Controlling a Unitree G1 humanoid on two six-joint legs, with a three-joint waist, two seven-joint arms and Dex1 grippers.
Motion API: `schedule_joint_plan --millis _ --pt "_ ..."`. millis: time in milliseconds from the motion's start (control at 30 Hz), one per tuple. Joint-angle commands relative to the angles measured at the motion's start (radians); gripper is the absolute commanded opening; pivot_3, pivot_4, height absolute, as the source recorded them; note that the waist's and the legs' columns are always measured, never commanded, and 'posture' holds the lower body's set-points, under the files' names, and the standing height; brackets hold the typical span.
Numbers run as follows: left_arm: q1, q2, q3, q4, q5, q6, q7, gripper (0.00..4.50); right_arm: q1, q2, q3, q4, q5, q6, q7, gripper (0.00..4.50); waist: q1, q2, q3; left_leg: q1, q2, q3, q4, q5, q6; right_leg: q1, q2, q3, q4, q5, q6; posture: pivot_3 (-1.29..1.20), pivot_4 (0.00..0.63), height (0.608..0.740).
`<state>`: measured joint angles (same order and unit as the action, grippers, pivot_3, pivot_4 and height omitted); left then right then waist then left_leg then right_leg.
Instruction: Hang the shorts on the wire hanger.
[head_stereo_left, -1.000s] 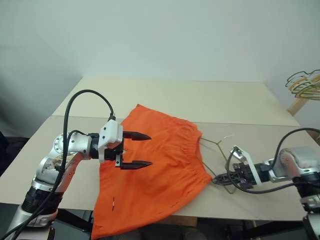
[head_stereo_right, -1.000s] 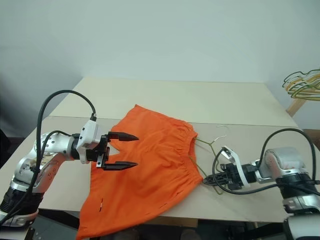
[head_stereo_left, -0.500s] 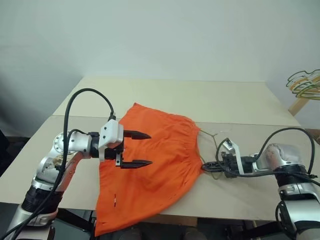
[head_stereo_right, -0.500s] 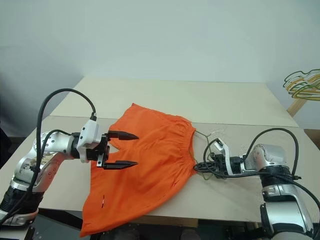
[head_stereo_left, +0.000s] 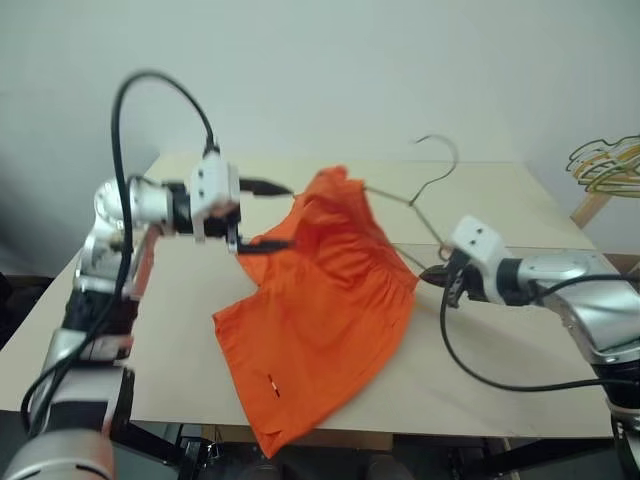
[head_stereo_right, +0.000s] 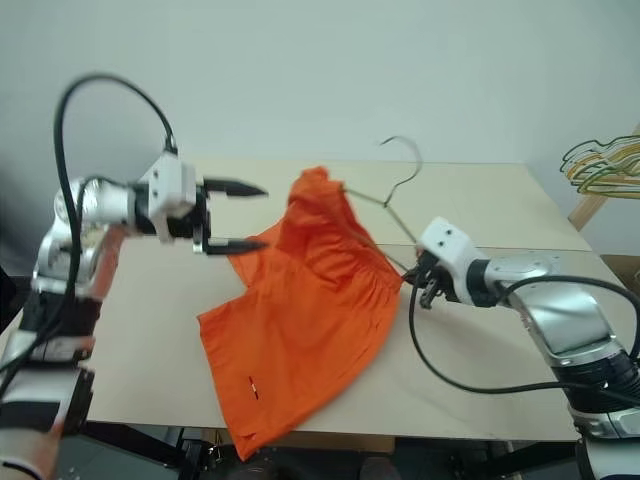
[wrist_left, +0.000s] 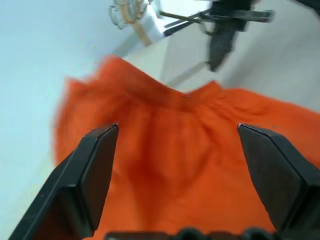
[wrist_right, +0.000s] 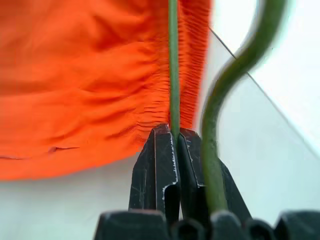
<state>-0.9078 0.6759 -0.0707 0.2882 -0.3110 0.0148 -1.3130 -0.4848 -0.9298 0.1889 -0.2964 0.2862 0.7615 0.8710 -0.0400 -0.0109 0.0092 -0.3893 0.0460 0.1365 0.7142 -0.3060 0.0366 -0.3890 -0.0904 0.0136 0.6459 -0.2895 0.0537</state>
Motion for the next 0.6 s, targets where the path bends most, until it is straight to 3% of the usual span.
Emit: schedule_joint_plan --millis 33,233,433,533,600 --pt "-0.146 -0.003 -0.001 0.15 0.042 -0.111 -0.058 4.13 -0.074 -0.011 0.035 -0.052 -0.051 -0.047 0.035 0.0 -0.01 0.0 0.0 0.0 0.0 0.0 0.0 0.0 0.0 0.0 0.0 0.0 0.0 0.0 0.0 -0.1 0.0 0.74" --pt "-0.254 0.02 -0.163 0.347 0.154 -0.347 -0.291 4.13 -0.185 0.012 0.098 -0.027 -0.055 0.037 0.097 0.0 -0.041 0.0 0.0 0.001 0.0 0.002 0.001 0.0 0.0 0.0 -0.001 0.001 0.0 -0.001 0.001 -0.09 0.0 0.74" --pt "-0.326 -0.052 -0.269 0.535 0.304 -0.481 -0.234 4.13 -0.225 0.0 0.131 -0.027 -0.082 0.059 0.137 0.0 -0.045 0.0 0.0 -0.001 0.001 0.001 0.001 -0.001 0.001 -0.001 -0.001 0.0 0.001 -0.001 0.001 -0.1 0.0 0.74" --pt "-0.348 -0.097 -0.27 0.609 0.357 -0.517 -0.172 3.62 -0.233 -0.002 0.127 -0.046 -0.078 0.075 0.152 0.0 -0.047 0.0 0.0 -0.002 0.0 -0.001 0.002 -0.001 0.003 -0.002 -0.002 0.001 0.001 -0.001 0.002 -0.11 0.0 0.74" --pt "-0.353 -0.112 -0.258 0.632 0.355 -0.528 -0.186 2.98 -0.234 -0.006 0.126 -0.053 -0.079 0.081 0.157 0.0 -0.054 0.0 0.0 -0.002 0.0 -0.001 0.002 -0.001 0.003 -0.003 -0.002 0.001 0.001 -0.001 0.002 -0.13 0.0 0.74"
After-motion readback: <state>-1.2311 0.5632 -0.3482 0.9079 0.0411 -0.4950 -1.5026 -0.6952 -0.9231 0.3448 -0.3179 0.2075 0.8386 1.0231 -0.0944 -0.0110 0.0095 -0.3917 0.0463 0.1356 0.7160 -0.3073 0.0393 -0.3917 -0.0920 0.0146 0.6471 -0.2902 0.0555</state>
